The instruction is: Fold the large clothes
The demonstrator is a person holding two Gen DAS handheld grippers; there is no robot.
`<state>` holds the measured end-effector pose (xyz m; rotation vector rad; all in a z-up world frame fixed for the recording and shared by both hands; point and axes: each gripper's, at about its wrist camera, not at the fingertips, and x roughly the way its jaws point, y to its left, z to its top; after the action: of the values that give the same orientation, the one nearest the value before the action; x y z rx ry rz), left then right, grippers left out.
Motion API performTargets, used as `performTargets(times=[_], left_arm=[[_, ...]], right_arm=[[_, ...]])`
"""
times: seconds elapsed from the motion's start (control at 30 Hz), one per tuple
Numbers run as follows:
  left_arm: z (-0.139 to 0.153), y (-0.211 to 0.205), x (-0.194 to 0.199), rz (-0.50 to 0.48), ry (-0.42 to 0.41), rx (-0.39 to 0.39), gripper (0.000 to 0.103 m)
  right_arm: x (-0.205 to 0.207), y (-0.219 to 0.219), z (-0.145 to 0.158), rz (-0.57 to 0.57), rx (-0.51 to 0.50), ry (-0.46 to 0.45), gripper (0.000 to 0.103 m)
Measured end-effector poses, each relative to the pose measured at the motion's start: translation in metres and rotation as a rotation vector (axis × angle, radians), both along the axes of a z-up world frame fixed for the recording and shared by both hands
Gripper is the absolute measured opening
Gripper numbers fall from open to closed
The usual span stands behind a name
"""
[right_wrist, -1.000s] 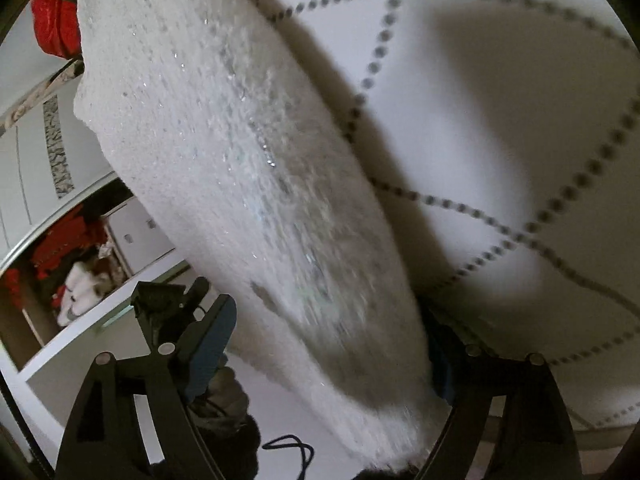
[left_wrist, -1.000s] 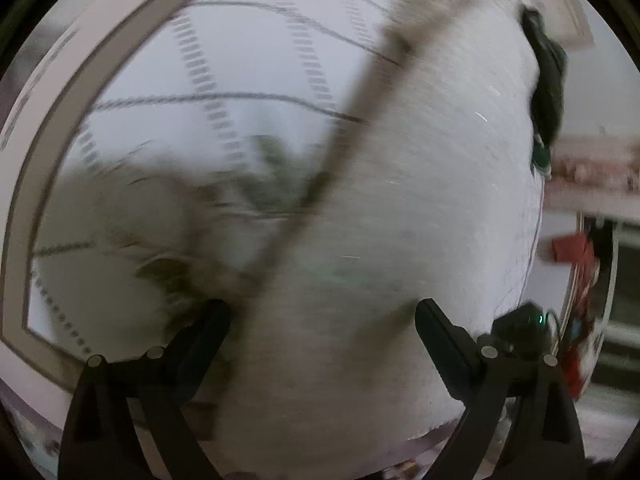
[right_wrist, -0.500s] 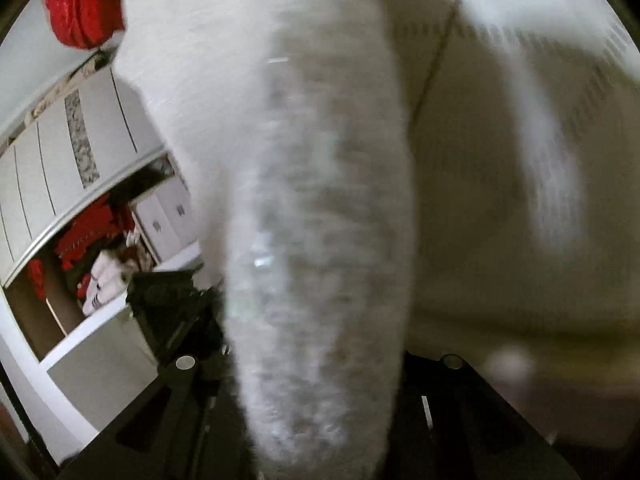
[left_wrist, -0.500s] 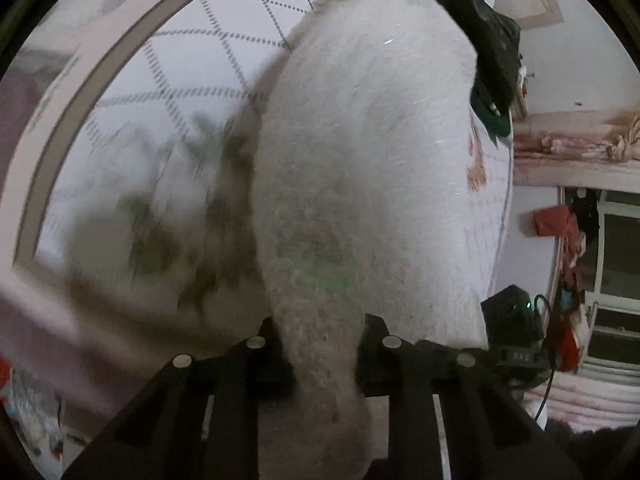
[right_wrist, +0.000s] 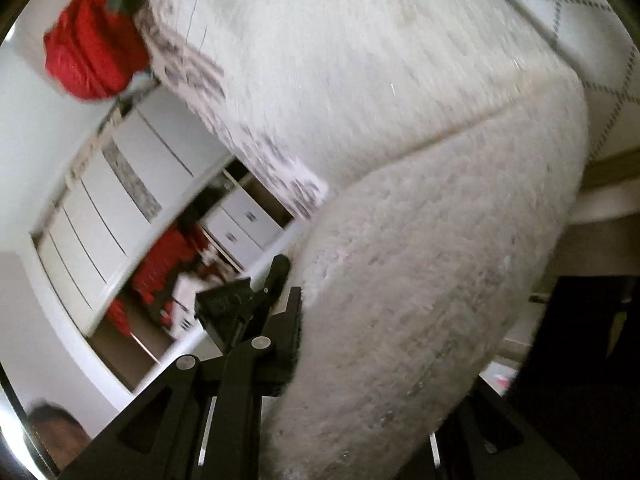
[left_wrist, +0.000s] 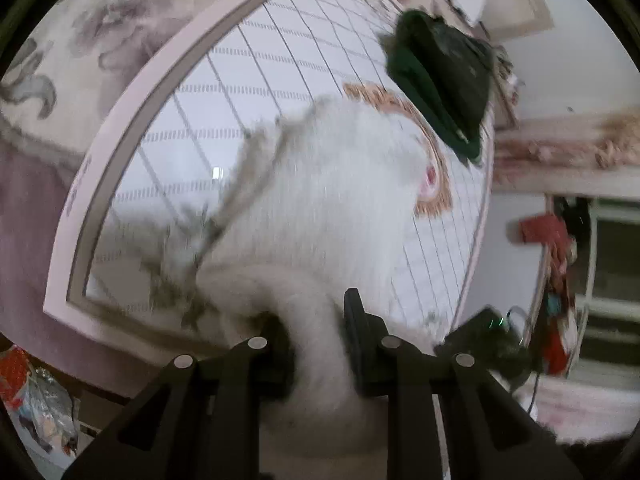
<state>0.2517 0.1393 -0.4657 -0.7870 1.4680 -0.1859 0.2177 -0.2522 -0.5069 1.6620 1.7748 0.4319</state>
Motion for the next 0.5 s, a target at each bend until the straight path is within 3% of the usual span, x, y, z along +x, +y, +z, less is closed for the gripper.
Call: performTargets(times=[0.13,0.23,0.3,0.37,0.4,0.5], left_arm=[[0.002,0.005,0.041,0.095,-0.01,0.002,0.021],[0.004,-0.006,0.062,0.139,-0.054,0.019,0.031],[0.004,-0.012,0.071,0.163,-0.084,0.035,0.043],[0.005,-0.011,0.077,0.207,-0.114,0.041,0.061],[0.007,-0.008,0.081,0.232,-0.126,0.041,0.061],[0.014,0.006,0.09,0.329,-0.16,0.059,0.061]], right_arm=[[0.021,-0.045,-0.031,-0.096,0.048,0.079,0.017],[0.053,-0.058,-0.049,-0.158,0.073,0.135,0.026],[0.074,-0.079,-0.056,-0.19,0.077,0.116,0.055],[0.103,-0.085,-0.052,-0.219,0.076,0.055,0.08],[0.116,-0.081,-0.047,-0.23,0.074,0.023,0.085],[0.151,-0.099,-0.035,-0.227,0.037,-0.087,0.085]])
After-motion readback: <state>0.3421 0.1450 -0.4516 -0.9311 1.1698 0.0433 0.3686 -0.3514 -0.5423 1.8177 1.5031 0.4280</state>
